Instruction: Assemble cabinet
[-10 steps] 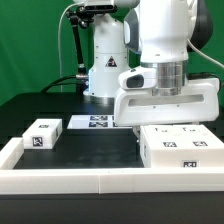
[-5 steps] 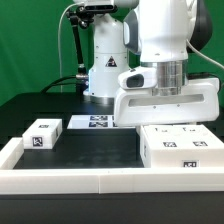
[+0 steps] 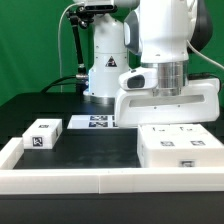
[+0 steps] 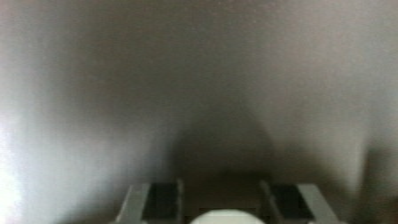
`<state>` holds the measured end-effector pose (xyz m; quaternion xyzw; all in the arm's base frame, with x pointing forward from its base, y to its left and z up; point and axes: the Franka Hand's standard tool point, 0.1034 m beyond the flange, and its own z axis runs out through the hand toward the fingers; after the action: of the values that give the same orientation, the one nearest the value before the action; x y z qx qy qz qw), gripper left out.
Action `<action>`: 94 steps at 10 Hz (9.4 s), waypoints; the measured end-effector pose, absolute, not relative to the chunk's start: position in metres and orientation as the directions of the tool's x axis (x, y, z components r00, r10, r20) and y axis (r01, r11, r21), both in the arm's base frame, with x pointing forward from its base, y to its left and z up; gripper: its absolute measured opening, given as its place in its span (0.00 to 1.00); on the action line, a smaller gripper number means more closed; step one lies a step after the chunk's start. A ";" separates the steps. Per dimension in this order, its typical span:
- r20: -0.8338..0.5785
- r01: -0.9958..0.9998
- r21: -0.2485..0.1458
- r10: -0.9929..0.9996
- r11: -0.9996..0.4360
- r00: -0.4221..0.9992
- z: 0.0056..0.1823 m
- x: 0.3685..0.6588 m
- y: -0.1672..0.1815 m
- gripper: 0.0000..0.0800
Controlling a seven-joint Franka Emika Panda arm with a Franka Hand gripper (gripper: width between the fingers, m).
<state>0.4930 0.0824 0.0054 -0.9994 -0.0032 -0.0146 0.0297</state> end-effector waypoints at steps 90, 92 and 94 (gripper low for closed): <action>-0.097 0.170 0.007 0.168 -0.985 0.981 0.040 0.432 -0.169 1.00; -0.102 0.186 0.012 0.184 -0.983 0.978 0.029 0.429 -0.172 1.00; -0.113 0.191 0.013 0.188 -0.982 0.976 0.019 0.424 -0.173 1.00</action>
Offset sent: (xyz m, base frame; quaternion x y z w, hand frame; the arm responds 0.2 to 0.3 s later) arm -0.0027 0.0003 0.0005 0.0011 0.0068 -0.0188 0.9998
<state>0.4244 -0.1726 0.0186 -0.9938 -0.0953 0.0555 -0.0118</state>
